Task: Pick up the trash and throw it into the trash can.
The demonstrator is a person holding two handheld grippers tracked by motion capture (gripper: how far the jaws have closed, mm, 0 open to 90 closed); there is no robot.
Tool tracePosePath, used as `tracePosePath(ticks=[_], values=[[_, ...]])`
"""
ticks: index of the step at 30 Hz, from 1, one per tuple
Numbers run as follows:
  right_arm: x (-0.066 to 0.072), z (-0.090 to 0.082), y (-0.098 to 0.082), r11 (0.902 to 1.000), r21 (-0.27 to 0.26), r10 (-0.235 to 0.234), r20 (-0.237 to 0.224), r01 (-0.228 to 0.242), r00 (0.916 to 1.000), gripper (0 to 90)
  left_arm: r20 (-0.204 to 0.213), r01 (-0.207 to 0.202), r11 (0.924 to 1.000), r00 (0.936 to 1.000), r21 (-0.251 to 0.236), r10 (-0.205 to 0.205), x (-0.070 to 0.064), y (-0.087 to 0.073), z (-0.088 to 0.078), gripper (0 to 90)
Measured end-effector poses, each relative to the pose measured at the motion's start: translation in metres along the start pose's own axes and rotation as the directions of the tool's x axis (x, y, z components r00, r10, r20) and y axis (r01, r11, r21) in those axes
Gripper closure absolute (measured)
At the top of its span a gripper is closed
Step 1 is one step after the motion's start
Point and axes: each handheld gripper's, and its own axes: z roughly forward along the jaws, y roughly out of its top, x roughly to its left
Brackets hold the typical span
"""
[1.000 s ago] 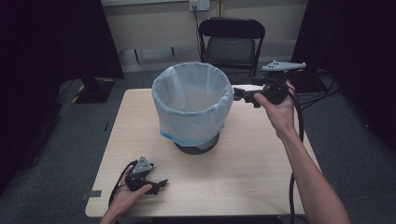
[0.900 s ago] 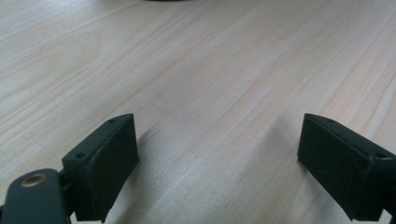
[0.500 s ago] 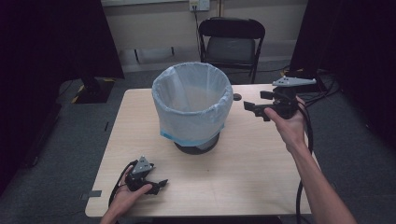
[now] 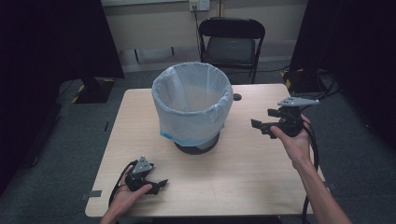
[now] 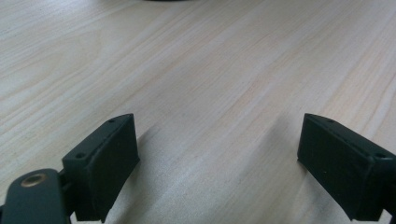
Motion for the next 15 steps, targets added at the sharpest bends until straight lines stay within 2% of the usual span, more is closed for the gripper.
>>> tracePosePath(ticks=[2, 4, 6, 7, 8, 9, 10, 11, 12, 15], values=[[-0.001, 0.0, -0.004, 1.0, 0.006, 0.004, 0.001, -0.004, 1.0, 15.2, 0.0, 0.0, 1.0, 1.0, 0.0, 0.0, 0.0, 0.0, 0.0, 11.7], [-0.003, 0.0, -0.018, 0.9996, 0.024, 0.012, 0.008, -0.012, 0.9999, 15.2, 0.0, 0.0, 1.0, 1.0, 0.0, 0.0, 0.0, 0.0, 0.0, 11.7], [-0.004, 0.0, -0.023, 0.9995, 0.028, 0.018, 0.012, -0.018, 0.9998, 15.2, 0.0, 0.0, 1.0, 1.0, -0.001, 0.0, 0.0, 0.0, 0.0, 11.7], [-0.007, 0.001, -0.033, 0.9987, 0.042, 0.027, 0.014, -0.028, 0.9995, 15.2, 0.0, 0.001, 1.0, 1.0, -0.001, -0.001, 0.0, 0.0, 0.0, 11.7], [-0.007, 0.001, -0.033, 0.9987, 0.042, 0.027, 0.014, -0.028, 0.9995, 15.2, 0.0, 0.001, 1.0, 1.0, -0.001, -0.001, 0.0, 0.0, 0.0, 11.7], [-0.009, 0.002, -0.043, 0.9976, 0.059, 0.034, 0.023, -0.036, 0.9991, 15.1, 0.0, 0.001, 1.0, 1.0, -0.001, -0.001, 0.0, 0.0, 0.0, 11.7], [-0.009, 0.002, -0.043, 0.9976, 0.059, 0.034, 0.023, -0.036, 0.9991, 15.1, 0.0, 0.001, 1.0, 1.0, -0.001, -0.001, 0.0, 0.0, 0.0, 11.7], [-0.01, 0.004, -0.052, 0.9964, 0.074, 0.04, 0.027, -0.042, 0.9988, 15.1, 0.0, 0.002, 1.0, 1.0, -0.001, -0.002, 0.0, 0.0, 0.0, 11.7], [-0.01, 0.004, -0.052, 0.9964, 0.074, 0.04, 0.027, -0.042, 0.9988, 15.1, 0.0, 0.002, 1.0, 1.0, -0.001, -0.002, 0.0, 0.0, 0.0, 11.7], [-0.013, 0.007, -0.068, 0.9934, 0.099, 0.055, 0.033, -0.058, 0.998, 15.1, 0.0, 0.001, 1.0, 1.0, 0.0, -0.001, 0.0, 0.0, 0.0, 11.7]])
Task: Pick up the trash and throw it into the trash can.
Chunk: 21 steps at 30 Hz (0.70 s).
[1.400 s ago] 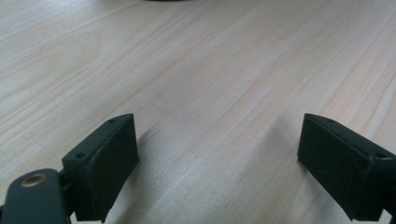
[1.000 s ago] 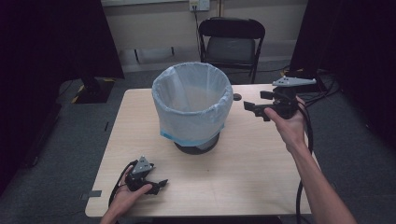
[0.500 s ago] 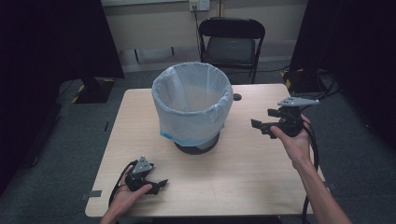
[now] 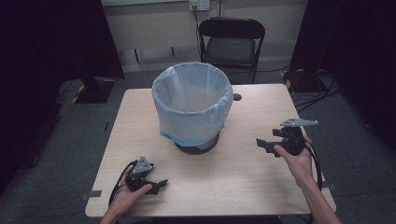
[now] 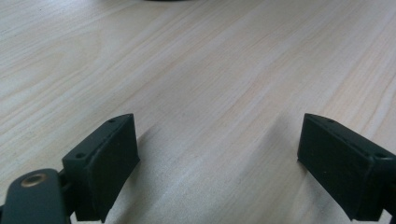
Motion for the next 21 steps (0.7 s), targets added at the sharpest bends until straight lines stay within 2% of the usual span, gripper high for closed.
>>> tracePosePath(ticks=[10, 14, 19, 21], values=[[-0.008, 0.016, -0.031, 0.9964, 0.084, 0.014, 0.028, -0.016, 0.9995, 15.1, 0.0, -0.002, 1.0, 1.0, 0.001, 0.002, 0.0, 0.0, 0.0, 11.7], [-0.01, 0.024, -0.046, 0.9919, 0.117, 0.048, 0.027, -0.051, 0.9985, 15.4, 0.0, -0.002, 1.0, 1.0, 0.001, 0.002, 0.0, 0.0, 0.0, 11.7], [-0.009, 0.028, -0.056, 0.9888, 0.141, 0.042, 0.049, -0.049, 0.9979, 15.5, 0.0, -0.001, 1.0, 1.0, 0.0, 0.001, 0.0, 0.0, 0.0, 11.7], [-0.006, 0.032, -0.063, 0.9825, 0.183, 0.018, 0.083, -0.033, 0.9964, 15.0, 0.0, -0.001, 1.0, 1.0, 0.0, 0.001, 0.0, 0.0, 0.0, 11.7]])
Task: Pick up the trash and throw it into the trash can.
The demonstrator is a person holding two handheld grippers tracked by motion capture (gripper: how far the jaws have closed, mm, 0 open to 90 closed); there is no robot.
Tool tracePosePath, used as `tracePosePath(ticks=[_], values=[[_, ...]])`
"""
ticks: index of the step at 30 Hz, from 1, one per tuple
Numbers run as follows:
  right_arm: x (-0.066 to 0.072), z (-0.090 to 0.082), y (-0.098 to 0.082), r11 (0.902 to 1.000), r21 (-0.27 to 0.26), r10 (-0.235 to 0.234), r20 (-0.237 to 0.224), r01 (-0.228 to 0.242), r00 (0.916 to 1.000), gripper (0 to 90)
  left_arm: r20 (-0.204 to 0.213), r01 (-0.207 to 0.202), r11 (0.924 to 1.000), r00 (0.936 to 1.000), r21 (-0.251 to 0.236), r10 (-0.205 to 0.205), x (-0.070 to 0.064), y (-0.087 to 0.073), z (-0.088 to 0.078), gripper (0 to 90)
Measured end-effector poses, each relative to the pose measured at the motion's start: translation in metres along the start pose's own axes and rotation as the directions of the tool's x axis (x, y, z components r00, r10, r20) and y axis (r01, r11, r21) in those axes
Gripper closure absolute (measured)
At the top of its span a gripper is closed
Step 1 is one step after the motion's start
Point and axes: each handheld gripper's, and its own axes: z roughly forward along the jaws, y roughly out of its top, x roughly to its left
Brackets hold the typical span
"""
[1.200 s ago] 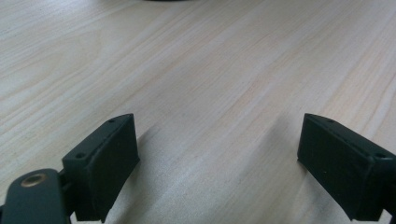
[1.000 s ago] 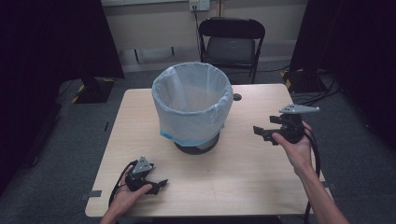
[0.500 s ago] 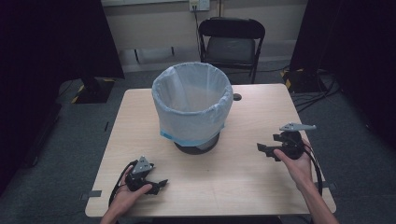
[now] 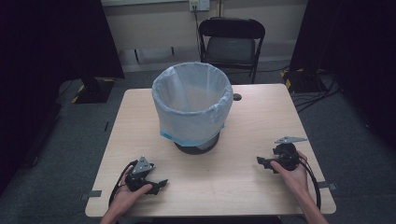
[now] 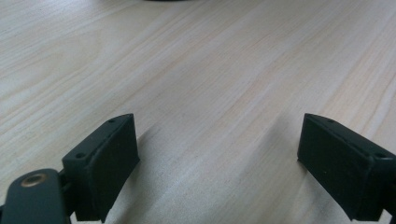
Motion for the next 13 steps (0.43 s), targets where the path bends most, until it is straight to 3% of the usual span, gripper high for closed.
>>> tracePosePath(ticks=[2, 3, 7, 13], values=[[0.002, 0.002, -0.001, 0.9998, 0.016, -0.01, 0.015, 0.01, 0.9998, 15.0, 0.0, -0.001, 1.0, 1.0, 0.0, 0.001, 0.0, 0.0, 0.0, 11.7], [0.005, 0.005, -0.006, 0.9989, 0.016, -0.044, 0.053, 0.043, 0.9976, 15.0, 0.0, -0.001, 1.0, 1.0, 0.0, 0.001, 0.0, 0.0, 0.0, 11.7], [0.011, 0.006, -0.01, 0.9962, 0.001, -0.087, 0.096, 0.087, 0.9916, 14.3, -0.001, 0.0, 1.0, 1.0, 0.001, 0.0, 0.0, 0.0, 0.0, 11.7], [0.011, 0.007, -0.017, 0.9941, -0.057, -0.087, 0.101, 0.093, 0.9911, 12.6, 0.0, 0.002, 1.0, 1.0, 0.0, -0.002, 0.0, 0.0, 0.0, 11.7]])
